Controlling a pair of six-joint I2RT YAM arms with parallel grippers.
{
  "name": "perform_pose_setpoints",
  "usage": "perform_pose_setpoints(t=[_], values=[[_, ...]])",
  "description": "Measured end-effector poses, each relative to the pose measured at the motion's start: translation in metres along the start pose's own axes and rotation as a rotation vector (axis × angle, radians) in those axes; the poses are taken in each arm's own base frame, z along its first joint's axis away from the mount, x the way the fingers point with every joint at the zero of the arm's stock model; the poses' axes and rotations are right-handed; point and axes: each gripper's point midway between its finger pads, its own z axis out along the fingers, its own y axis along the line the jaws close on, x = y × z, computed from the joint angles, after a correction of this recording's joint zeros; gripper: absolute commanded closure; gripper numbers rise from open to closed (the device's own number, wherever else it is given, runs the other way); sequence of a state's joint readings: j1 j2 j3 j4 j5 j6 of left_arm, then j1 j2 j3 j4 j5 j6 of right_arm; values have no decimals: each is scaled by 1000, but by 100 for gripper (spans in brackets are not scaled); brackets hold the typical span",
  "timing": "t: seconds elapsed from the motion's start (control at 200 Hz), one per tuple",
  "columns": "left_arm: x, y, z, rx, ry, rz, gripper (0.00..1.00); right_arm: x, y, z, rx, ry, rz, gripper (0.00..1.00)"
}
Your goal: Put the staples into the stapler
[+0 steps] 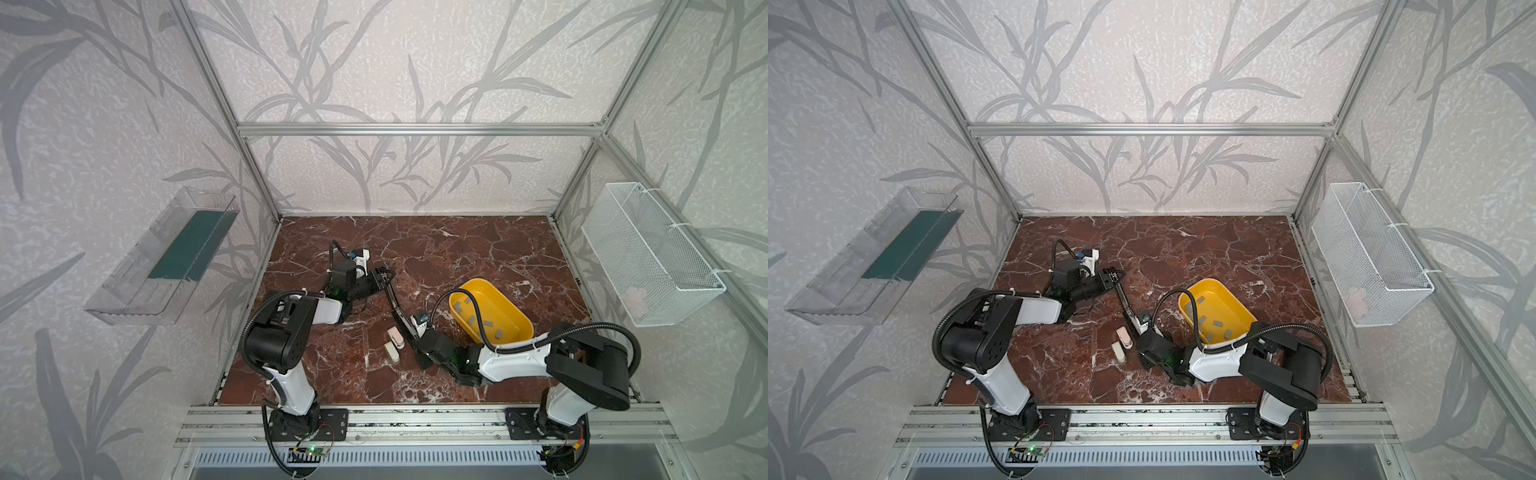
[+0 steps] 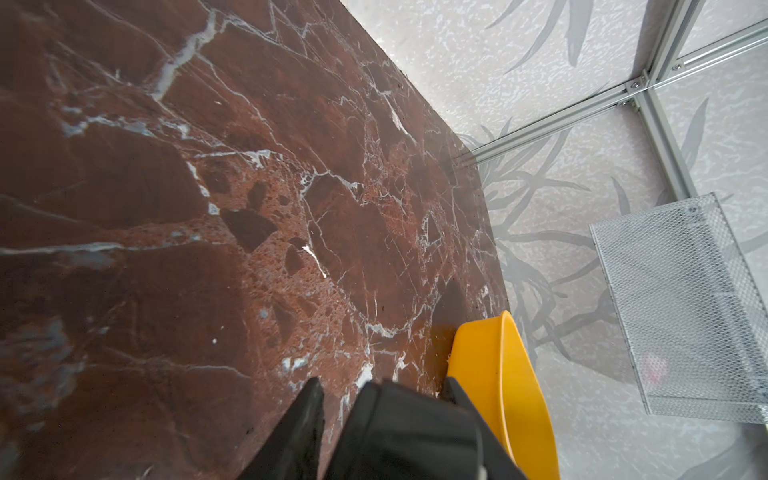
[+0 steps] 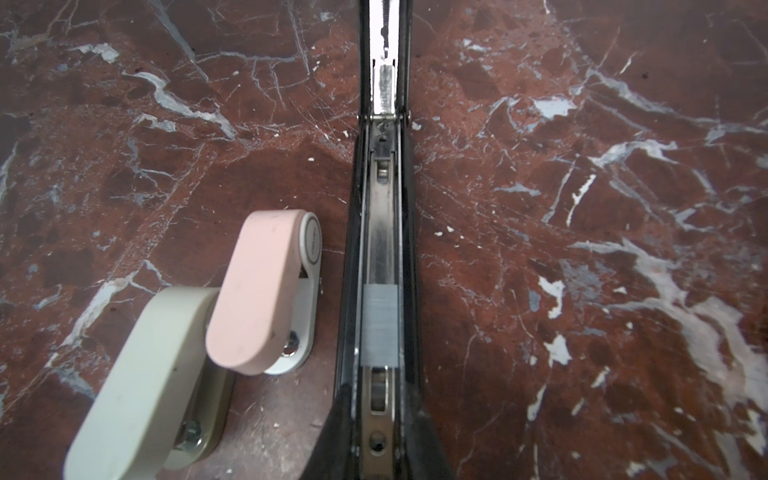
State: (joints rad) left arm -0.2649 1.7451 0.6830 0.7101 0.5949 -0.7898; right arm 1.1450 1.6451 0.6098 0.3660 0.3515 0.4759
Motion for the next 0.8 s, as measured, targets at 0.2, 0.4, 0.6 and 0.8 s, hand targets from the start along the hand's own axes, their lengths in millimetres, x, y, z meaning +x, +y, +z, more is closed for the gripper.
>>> perform_pose_setpoints(t=[0.2,0.4,0.6,0.8], values=[[4,-18,-6,-27,-12,134,55,0,-1,0,-2,-18,0,100],[10,-42,-11,-41,-28,305,54,-1,-3,0,-9,-59,1,100],[25,-52,-8,-50,-2,424,52,3,-9,3,-7,-130,-24,100],[40,-55,-10,-63,52,511,44,-1,-9,9,-14,-199,-45,100]])
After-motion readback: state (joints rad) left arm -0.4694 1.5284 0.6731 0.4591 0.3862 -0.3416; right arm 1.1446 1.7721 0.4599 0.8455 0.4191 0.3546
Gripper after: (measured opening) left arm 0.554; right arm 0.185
